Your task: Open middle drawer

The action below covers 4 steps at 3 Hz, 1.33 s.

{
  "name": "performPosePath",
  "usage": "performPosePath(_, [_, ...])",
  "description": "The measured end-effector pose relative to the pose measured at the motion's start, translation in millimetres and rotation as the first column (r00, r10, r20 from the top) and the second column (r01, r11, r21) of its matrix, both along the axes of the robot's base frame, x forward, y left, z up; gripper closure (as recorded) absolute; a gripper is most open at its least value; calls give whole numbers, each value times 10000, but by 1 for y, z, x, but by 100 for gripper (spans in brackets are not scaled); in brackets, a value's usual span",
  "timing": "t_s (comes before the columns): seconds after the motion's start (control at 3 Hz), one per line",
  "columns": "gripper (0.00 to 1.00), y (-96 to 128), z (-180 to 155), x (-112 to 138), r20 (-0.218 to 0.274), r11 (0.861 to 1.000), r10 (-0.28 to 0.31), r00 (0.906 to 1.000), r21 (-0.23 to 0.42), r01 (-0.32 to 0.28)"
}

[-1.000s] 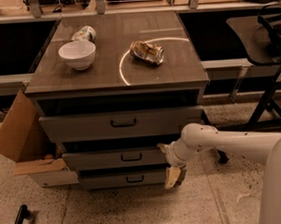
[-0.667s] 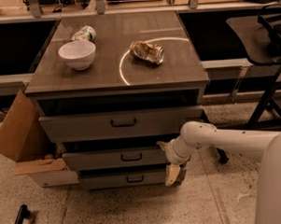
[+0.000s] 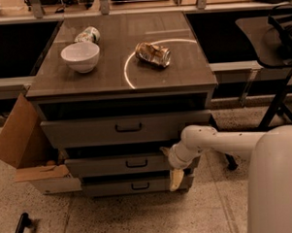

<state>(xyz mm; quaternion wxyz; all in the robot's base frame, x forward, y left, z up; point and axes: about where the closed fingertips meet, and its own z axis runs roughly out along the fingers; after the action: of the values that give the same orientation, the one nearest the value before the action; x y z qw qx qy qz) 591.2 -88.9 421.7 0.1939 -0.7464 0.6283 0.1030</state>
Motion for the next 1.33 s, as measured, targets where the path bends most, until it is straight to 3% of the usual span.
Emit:
performPosePath(0.67, [42,-2,-6,-14,45,9998,65,10000,-213,-64])
performPosePath(1.33, [89,-20,28,-63,655,9985,-15,9978,553,-22])
